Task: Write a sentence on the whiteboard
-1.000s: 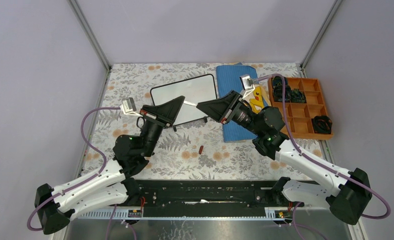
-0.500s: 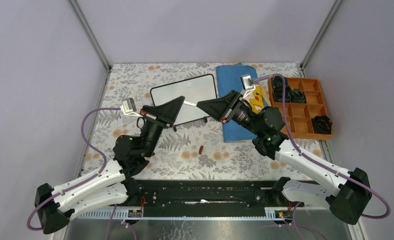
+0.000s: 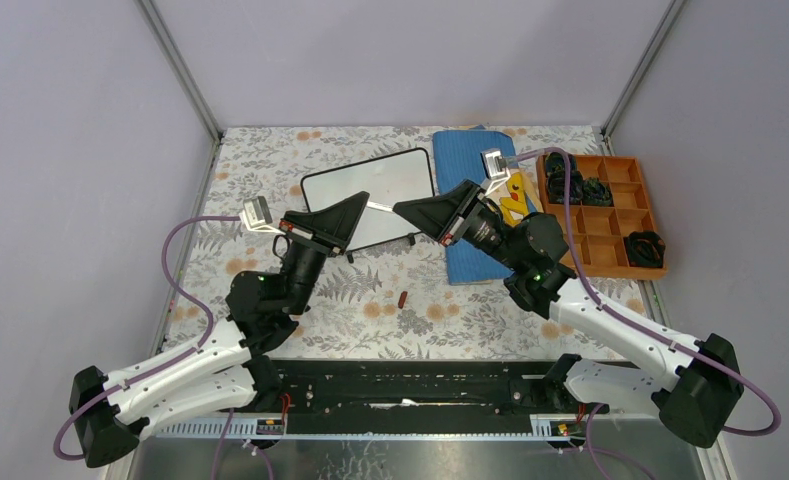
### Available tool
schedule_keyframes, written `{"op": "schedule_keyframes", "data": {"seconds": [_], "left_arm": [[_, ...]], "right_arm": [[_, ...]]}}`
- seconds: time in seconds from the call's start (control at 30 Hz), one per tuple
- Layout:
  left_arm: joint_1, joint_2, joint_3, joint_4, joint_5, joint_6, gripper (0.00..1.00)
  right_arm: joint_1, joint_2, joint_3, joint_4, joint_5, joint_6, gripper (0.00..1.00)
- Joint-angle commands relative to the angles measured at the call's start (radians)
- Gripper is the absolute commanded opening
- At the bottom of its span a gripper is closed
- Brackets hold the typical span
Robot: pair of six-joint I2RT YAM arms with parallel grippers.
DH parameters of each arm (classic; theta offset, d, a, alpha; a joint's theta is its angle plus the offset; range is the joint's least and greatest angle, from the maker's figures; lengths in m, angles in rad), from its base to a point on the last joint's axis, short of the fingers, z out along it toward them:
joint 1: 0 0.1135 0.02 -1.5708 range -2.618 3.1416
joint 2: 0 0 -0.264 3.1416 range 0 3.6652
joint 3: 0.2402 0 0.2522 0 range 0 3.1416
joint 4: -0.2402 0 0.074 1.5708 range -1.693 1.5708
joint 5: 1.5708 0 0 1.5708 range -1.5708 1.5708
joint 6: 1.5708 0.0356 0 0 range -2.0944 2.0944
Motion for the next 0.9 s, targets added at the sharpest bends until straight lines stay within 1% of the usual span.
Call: {"op": "schedule_keyframes", "data": {"seconds": [0.0,0.07,0.23,0.27,0.3,0.37,0.4,0.43,0.47,0.6,0.67,0.87], "left_arm": [[-0.008,-0.001,-0.005,0.02,-0.026,0.032,0.0],[-0.009,-0.001,-0.002,0.018,-0.024,0.033,0.0],[-0.009,-0.005,0.0,0.009,-0.026,0.035,0.0],[-0.008,-0.005,0.001,0.006,-0.025,0.034,0.0],[-0.008,-0.004,0.001,0.005,-0.028,0.035,0.0],[-0.008,-0.005,0.002,0.001,-0.027,0.036,0.0],[-0.009,-0.005,0.004,0.0,-0.028,0.037,0.0],[-0.009,-0.004,0.004,-0.002,-0.028,0.037,0.0],[-0.008,-0.004,0.004,-0.002,-0.028,0.037,0.0],[-0.008,-0.003,0.004,-0.007,-0.027,0.034,0.0],[-0.008,-0.003,0.004,-0.007,-0.028,0.034,0.0],[-0.008,-0.003,0.005,-0.009,-0.029,0.036,0.0]], "right_arm": [[0.012,-0.003,0.03,0.068,-0.01,0.012,0.02],[0.011,-0.004,0.03,0.062,-0.012,0.013,0.0],[0.012,-0.012,0.027,0.055,-0.014,0.011,0.0],[0.012,-0.014,0.028,0.053,-0.017,0.011,0.02],[0.012,-0.015,0.028,0.053,-0.019,0.009,0.07],[0.012,-0.017,0.029,0.052,-0.024,0.01,0.2],[0.011,-0.018,0.03,0.048,-0.024,0.01,0.25],[0.011,-0.019,0.031,0.044,-0.023,0.009,0.28],[0.011,-0.021,0.033,0.04,-0.022,0.008,0.28],[0.011,-0.021,0.037,0.032,-0.024,0.006,0.28],[0.012,-0.02,0.039,0.033,-0.027,0.006,0.26],[0.011,-0.015,0.041,0.033,-0.036,0.01,0.13]]}}
